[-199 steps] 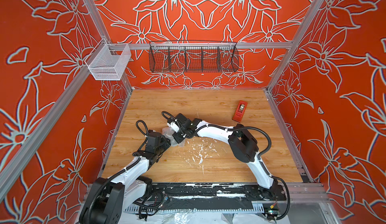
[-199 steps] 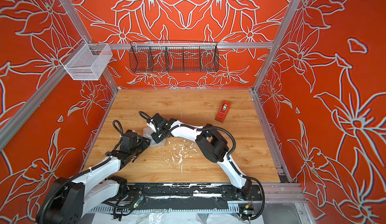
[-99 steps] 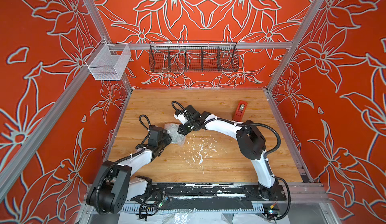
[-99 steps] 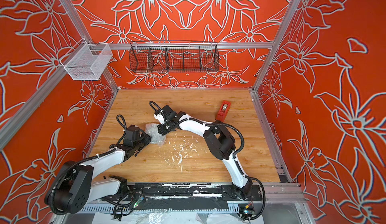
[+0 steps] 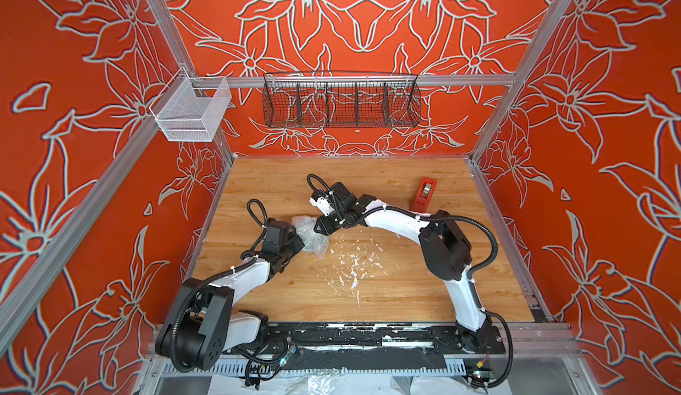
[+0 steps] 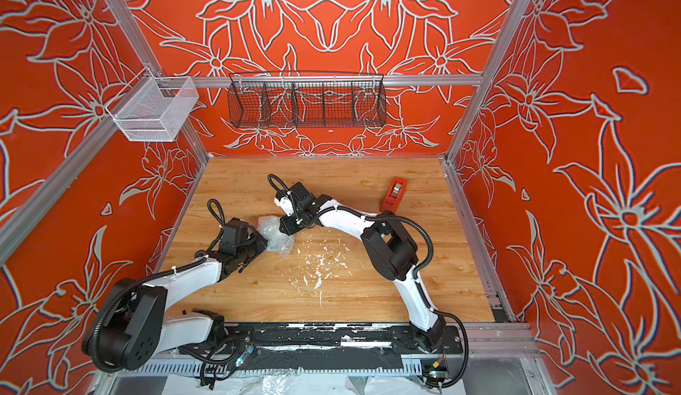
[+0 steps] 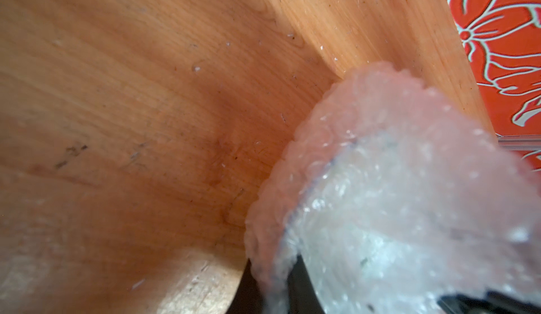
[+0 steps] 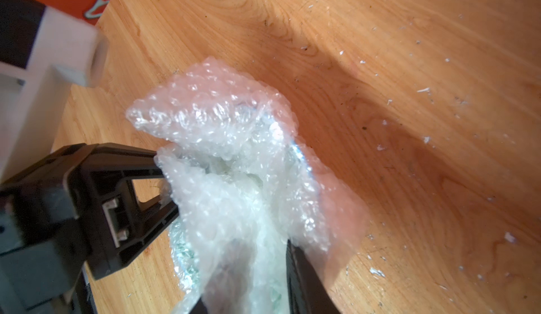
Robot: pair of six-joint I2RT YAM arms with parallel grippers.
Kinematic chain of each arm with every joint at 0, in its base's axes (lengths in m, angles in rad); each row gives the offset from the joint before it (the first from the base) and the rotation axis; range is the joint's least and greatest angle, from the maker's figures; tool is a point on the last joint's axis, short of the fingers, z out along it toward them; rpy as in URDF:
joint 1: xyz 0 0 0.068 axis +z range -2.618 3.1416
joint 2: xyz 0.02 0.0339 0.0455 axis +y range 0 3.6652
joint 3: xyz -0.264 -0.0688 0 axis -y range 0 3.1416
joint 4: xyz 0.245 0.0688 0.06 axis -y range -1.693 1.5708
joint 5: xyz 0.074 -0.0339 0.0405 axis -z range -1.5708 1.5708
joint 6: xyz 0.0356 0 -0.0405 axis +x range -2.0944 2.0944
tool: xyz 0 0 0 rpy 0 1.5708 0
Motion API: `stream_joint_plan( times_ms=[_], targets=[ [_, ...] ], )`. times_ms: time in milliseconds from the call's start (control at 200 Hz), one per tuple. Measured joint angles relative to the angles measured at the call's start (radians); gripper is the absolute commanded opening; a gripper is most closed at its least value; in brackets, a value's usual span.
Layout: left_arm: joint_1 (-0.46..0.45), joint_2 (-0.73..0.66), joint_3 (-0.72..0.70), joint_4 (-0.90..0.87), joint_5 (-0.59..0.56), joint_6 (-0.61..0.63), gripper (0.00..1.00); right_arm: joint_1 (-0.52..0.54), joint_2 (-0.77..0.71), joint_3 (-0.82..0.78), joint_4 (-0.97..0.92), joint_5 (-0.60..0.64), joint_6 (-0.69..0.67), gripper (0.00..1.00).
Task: Wrap bowls in bubble wrap
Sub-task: Wrap the bowl in bubble wrap.
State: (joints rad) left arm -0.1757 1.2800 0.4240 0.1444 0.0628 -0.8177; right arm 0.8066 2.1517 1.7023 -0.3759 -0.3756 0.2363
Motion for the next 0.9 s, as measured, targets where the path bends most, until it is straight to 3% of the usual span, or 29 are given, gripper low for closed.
stream_joint_plan(
  times_ms=[165,530,901],
  targets=[
    [0.0,0.026,0.015,0.007,0.006,0.011,0.08,-0.019,-0.021,-0.026,0.024,-0.029,0.005,0.36],
    [0.005,0.092,0.068,0.004,0.031,0.031,0.06,-0.095,-0.051,-0.059,0.063,-0.031,0.01,0.37],
    [0.006,0.114,0.093,-0.016,0.047,0.037,0.06,-0.1,-0.051,-0.061,0.072,-0.022,0.008,0.37]
  ],
)
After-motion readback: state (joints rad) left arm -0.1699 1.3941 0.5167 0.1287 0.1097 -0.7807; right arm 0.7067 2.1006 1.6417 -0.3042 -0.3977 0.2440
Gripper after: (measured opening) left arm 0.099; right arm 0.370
